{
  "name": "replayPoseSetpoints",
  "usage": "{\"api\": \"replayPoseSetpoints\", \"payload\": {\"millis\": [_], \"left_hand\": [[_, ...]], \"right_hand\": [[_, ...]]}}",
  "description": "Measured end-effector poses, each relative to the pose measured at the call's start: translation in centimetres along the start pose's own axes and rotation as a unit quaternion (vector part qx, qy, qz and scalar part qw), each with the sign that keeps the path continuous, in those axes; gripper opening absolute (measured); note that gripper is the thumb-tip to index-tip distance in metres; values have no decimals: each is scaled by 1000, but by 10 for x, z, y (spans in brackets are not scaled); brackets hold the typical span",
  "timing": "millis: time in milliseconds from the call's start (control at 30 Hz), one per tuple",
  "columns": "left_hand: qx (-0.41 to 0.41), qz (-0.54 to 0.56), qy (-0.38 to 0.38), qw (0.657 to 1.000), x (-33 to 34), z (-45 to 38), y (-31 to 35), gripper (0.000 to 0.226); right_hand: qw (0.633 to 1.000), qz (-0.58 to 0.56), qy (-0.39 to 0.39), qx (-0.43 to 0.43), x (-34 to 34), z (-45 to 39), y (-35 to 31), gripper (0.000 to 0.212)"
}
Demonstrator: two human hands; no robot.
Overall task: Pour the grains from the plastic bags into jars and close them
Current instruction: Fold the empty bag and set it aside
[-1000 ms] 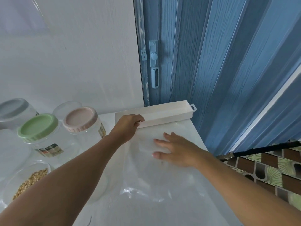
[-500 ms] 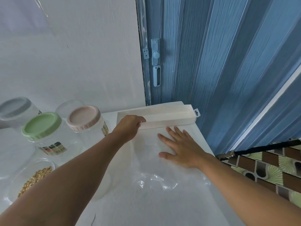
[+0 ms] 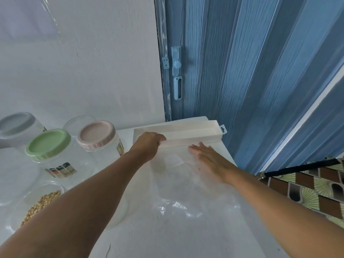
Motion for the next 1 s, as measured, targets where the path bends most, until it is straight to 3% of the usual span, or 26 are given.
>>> {"api": "replayPoseSetpoints", "payload": {"millis": [100,200,333,667,767,900,1000], "left_hand": [[-1,-4,-4,1000,0,0,1,42],[-3,-6,-1,1000,0,0,1,42],[-2,-11,1,1000,0,1,2,41],[-1,-2,-6,1000,-6,8,2,33],[15,-1,11,1000,-14,18,10,40],[35,31,60,997,-42,38,22,46],[57,34,77,995,-65,64,26,43]], "right_hand": [[997,68,-3,-24,3,3,-19,51],[981,181,-66,-28,26,8,-34,62],[963,254,-85,-14,53,11,-20,72],[955,286,-82,-6,53,10,-18,75],[946,310,-91,1,48,10,-23,77],[951,304,-55,-8,35,11,-48,78],[966,257,7,-37,28,16,-86,67]]}}
Point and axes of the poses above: each hand's wrist, its own z-axis away from the middle knuckle, its own x-axis out of the palm, y = z × x, the point moved 8 cm from there along -z, towards the middle knuckle, and after that the axes turned 10 degrees about -z, right-handed, at the moved point
